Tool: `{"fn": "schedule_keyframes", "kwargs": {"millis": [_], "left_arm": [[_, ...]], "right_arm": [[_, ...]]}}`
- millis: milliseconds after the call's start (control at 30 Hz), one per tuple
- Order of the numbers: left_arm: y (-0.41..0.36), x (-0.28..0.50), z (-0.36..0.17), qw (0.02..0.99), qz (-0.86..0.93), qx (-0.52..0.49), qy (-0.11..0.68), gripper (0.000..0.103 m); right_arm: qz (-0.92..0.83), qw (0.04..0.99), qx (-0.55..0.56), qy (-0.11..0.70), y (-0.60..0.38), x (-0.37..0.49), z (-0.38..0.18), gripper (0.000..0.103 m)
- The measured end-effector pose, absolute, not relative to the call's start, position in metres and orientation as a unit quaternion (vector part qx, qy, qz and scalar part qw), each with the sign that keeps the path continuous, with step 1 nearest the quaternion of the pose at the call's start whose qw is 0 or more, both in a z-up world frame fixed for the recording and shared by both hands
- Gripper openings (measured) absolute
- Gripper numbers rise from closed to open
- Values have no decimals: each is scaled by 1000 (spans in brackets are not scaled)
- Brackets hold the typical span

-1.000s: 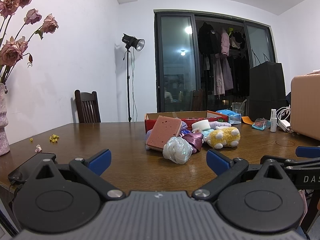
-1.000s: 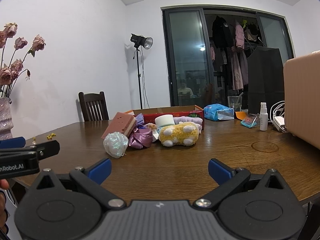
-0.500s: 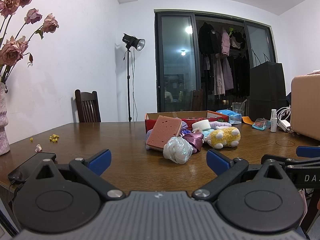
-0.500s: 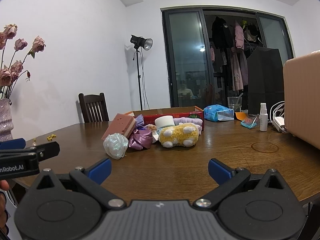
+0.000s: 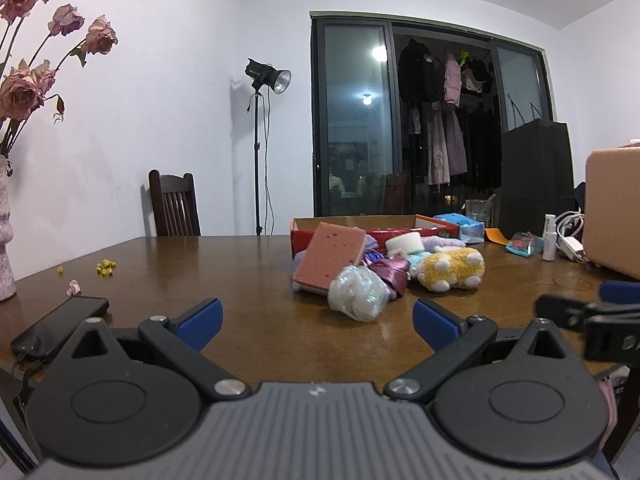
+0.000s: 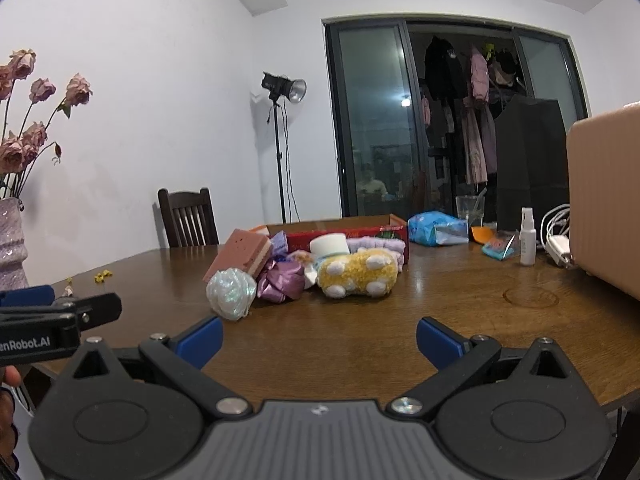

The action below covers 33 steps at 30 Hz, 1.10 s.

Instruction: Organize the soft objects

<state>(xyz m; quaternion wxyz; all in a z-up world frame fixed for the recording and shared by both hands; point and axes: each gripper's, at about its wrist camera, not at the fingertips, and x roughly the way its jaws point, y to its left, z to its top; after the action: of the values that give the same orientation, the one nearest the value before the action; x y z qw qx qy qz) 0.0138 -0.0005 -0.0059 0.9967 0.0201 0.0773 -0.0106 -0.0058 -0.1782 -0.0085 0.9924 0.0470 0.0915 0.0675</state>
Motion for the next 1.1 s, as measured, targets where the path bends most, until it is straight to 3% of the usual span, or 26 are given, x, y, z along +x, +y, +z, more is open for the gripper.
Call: {"fn": "schedule_keyframes", "kwargs": {"millis": [233,433,633,800,833,933,1033,1100], "left_arm": [[23,63,14,997,-5,-14,79,103],[26,118,20,986,-59,-17,152,103],[20,165,25,986,-49,-17,157,103],[38,215,18,969,-38,-111,219,101],[43,225,13,961,-41,-140,236,99],[56,248,-1,942,-38,-193,272,78],[68,270,-12,921,-65,-247,296,64],[77,279,-17,904,-91,-286,304,49]], "right_arm": [[126,983,55,122,-200,41,-1,103],[132,982,13,133,-200,93,10,103],[152,977,11,149,-190,147,23,100],[207,965,6,158,-168,194,36,72],[221,962,8,162,-161,207,39,70],[258,951,12,168,-143,240,43,67],[294,935,15,197,-124,277,44,56],[309,927,18,212,-114,299,43,43]]}}
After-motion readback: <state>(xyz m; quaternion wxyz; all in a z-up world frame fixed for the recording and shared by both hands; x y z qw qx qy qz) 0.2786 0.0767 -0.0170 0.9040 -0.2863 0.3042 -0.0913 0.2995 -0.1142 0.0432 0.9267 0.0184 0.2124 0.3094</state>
